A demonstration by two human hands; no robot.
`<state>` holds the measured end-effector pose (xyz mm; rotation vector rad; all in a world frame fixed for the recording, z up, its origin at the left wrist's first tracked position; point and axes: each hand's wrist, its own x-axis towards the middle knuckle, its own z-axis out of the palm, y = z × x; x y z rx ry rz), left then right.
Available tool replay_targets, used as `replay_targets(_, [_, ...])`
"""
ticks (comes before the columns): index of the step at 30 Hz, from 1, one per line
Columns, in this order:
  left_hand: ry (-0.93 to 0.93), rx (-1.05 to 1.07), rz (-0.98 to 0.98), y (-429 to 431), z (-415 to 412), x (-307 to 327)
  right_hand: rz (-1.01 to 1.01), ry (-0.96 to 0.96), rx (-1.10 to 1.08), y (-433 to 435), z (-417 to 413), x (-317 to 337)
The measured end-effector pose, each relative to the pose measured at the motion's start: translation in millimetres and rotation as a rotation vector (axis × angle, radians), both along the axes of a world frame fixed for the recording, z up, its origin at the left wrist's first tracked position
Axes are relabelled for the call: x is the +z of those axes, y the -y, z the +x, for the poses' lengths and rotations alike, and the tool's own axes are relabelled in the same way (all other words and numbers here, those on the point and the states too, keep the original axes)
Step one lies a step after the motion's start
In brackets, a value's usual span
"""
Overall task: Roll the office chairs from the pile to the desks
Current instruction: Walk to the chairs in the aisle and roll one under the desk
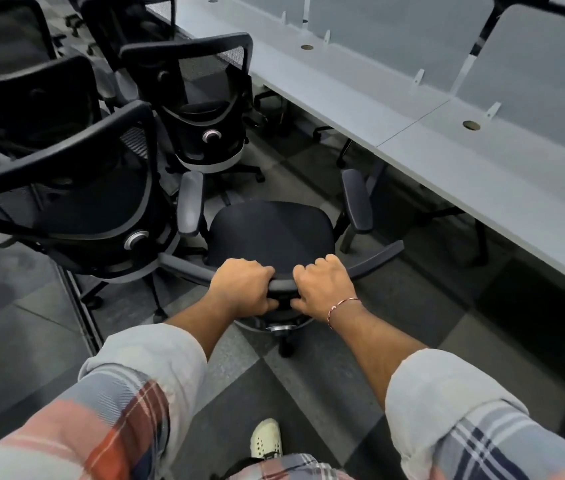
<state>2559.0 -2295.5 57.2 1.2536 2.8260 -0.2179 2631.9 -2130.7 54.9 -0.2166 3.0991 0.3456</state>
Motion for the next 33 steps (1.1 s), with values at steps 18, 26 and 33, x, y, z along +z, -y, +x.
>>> replay_targets(18, [0.028, -0.047, 0.077, 16.0, 181.0, -0.3, 0.073, -0.062, 0.039, 8.9, 173.6, -8.7])
replay_targets(26, [0.062, -0.103, 0.089, 14.0, 243.5, 3.9, 0.082, -0.044, -0.030, 12.6, 243.2, -5.4])
replay_targets(33, [0.043, -0.170, 0.062, 21.2, 274.5, 1.8, 0.072, -0.067, -0.075, 22.4, 282.8, -9.4])
